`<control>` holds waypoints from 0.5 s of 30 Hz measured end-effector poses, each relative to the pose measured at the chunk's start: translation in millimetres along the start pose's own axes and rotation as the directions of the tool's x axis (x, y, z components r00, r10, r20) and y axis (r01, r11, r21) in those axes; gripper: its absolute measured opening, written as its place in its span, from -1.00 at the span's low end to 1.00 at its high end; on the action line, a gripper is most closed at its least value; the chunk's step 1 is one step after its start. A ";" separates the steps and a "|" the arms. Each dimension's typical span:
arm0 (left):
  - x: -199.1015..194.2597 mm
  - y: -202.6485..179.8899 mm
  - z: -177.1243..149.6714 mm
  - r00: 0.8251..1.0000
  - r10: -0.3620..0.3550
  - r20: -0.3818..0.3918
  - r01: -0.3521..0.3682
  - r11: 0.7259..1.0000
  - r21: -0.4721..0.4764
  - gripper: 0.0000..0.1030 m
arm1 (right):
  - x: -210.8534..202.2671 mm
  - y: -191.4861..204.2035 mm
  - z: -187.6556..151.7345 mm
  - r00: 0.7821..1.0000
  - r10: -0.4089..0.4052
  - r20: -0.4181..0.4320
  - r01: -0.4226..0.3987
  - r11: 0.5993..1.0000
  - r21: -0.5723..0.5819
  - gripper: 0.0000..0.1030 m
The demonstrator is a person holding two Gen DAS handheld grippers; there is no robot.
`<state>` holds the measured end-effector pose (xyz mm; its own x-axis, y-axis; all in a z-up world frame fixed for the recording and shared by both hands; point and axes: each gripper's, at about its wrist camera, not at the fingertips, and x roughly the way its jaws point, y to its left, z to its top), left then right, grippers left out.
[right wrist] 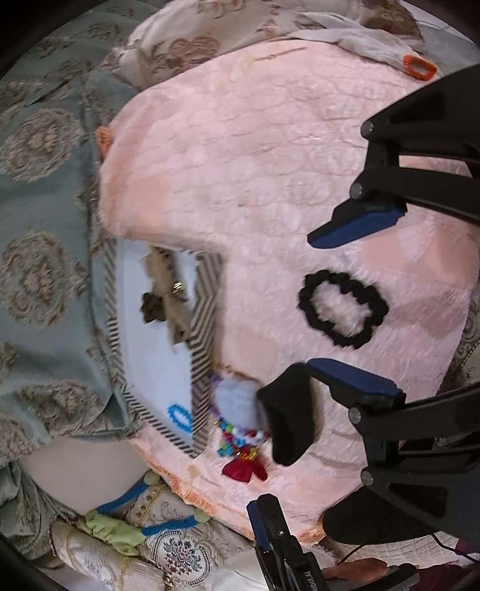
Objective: Organize jewelry
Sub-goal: 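Move the left gripper to the black velvet piece while the right moves to the black scrunchie, then grasp the black velvet piece with the left gripper while the right grasps the black scrunchie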
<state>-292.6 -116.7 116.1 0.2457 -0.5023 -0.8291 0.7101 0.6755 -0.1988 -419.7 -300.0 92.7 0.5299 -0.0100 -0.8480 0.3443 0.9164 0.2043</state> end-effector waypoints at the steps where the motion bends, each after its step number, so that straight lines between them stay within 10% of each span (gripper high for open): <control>1: 3.8 -3.4 -0.1 1.000 -0.008 -0.004 0.008 1.000 0.014 -0.49 | 2.6 -1.2 -1.7 1.000 -0.002 -0.007 0.002 1.000 0.003 0.26; 15: 56.3 -20.0 0.6 0.995 -0.042 -0.094 0.055 0.989 0.134 -0.38 | 28.6 -11.3 -15.4 0.998 0.010 -0.061 -0.009 1.000 0.022 0.25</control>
<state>-292.6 -158.8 73.7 0.1523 -0.4771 -0.8656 0.8046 0.5684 -0.1717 -420.4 -304.5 58.6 0.4848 0.0241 -0.8743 0.3562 0.9075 0.2226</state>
